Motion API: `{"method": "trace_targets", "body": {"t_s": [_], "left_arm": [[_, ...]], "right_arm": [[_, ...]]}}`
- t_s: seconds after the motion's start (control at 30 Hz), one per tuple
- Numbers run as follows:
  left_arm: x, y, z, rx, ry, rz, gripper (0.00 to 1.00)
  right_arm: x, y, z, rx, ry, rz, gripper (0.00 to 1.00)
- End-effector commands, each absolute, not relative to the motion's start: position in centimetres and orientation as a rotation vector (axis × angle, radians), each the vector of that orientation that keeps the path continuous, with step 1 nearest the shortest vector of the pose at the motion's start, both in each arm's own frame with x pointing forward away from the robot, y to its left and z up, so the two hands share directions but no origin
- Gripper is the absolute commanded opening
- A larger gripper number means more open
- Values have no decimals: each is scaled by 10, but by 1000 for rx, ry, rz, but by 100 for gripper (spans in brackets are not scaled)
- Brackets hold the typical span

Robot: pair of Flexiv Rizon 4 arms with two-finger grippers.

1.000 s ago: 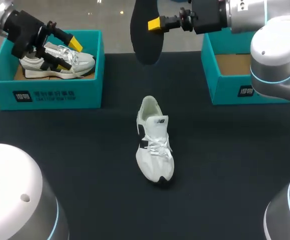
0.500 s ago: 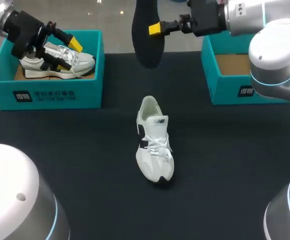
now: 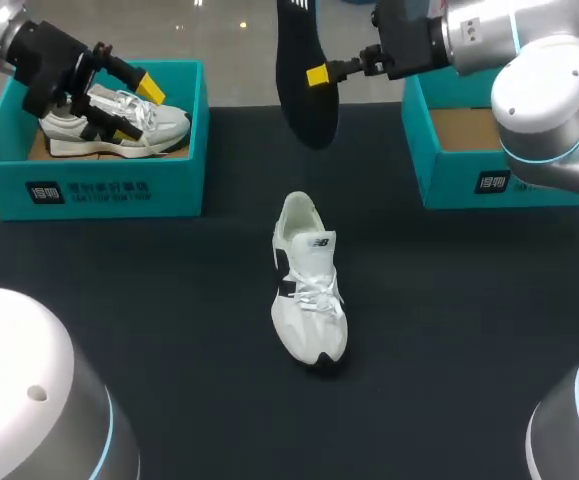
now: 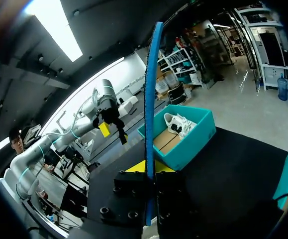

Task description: Take the shoe out of the shoebox, open the shoe tongue, remove and reinsert the insole, then place the shoe into the shoebox

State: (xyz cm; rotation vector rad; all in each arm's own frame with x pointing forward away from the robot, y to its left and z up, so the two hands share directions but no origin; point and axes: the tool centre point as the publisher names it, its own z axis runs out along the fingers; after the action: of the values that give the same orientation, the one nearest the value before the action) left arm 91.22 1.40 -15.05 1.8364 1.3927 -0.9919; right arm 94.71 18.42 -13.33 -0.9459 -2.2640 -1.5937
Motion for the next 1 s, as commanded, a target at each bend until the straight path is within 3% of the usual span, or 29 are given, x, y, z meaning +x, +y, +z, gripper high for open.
{"method": "trace_targets", "body": {"t_s": [0.03, 0.23, 0.7, 1.0], "left_arm": [[912, 14, -150, 1838, 1394, -989, 100], [912, 14, -150, 1838, 1394, -989, 100], [912, 14, -150, 1838, 1394, -989, 100], [912, 14, -150, 1838, 1394, -989, 100]], "right_arm": [[948, 182, -159, -916, -2215, -1633, 0], [941, 180, -189, -927, -2227, -1607, 0], [941, 180, -189, -927, -2227, -1607, 0], [944, 185, -222, -807, -2230, -1739, 0]]}}
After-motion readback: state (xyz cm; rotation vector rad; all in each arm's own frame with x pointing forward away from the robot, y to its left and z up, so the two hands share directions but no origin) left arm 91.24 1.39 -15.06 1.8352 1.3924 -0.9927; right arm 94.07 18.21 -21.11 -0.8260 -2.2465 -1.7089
